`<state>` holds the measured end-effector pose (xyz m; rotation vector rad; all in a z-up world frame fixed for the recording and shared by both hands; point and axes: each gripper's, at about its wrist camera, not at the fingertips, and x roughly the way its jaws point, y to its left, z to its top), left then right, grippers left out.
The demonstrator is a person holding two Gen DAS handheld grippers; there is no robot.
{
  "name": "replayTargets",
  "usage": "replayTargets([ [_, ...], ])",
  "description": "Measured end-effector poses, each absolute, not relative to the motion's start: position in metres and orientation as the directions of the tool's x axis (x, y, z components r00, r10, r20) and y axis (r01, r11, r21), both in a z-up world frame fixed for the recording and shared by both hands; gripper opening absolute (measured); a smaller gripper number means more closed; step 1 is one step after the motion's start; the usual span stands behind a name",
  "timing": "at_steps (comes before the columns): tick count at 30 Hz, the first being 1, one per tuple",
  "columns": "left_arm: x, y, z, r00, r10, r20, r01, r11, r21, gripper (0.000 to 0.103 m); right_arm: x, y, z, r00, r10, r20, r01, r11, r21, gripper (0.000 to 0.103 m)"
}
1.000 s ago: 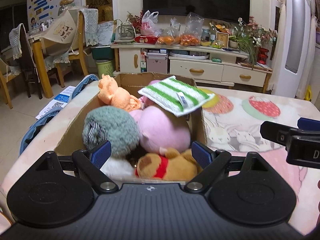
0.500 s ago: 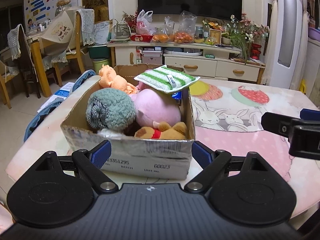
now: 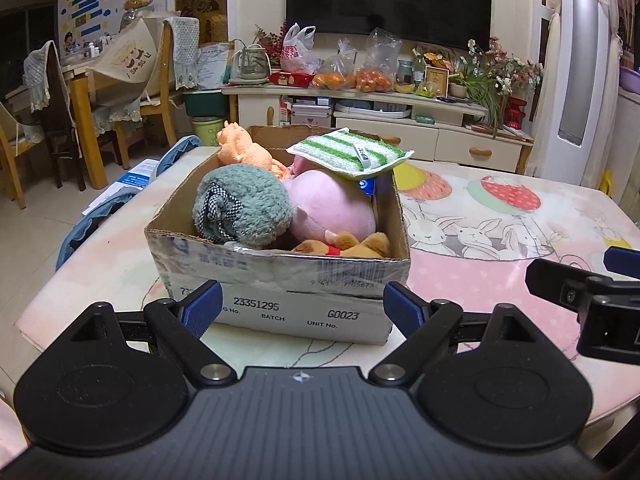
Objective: Organize soft objects
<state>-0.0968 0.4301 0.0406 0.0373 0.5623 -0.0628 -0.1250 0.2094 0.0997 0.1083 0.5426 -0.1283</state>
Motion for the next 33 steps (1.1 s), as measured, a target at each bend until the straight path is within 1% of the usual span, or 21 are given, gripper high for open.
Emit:
replayTargets([
  [7,-0.101,0.428,0.040,0.850,-0.051,-0.524,0.062,0.998,0.005,0.103,-0.123,0.218,0.099,0.852,-0.088,-0.516,0.139,0.988,0.060,0.102],
  [27,-0.105,0.416,0.038,0.843,-0.034,-0.538,0.072,0.996,0.050,0.103,-0.120,0.223,0.096,0.859,-0.073,-0.506,0.121,0.991,0.063,0.102],
  [33,-0.106,0.414,0.039,0.842,-0.063,-0.536,0.095,0.995,0.032,0.103,-0.120,0.223,0.096,0.860,-0.070,-0.505,0.121,0.990,0.069,0.102],
])
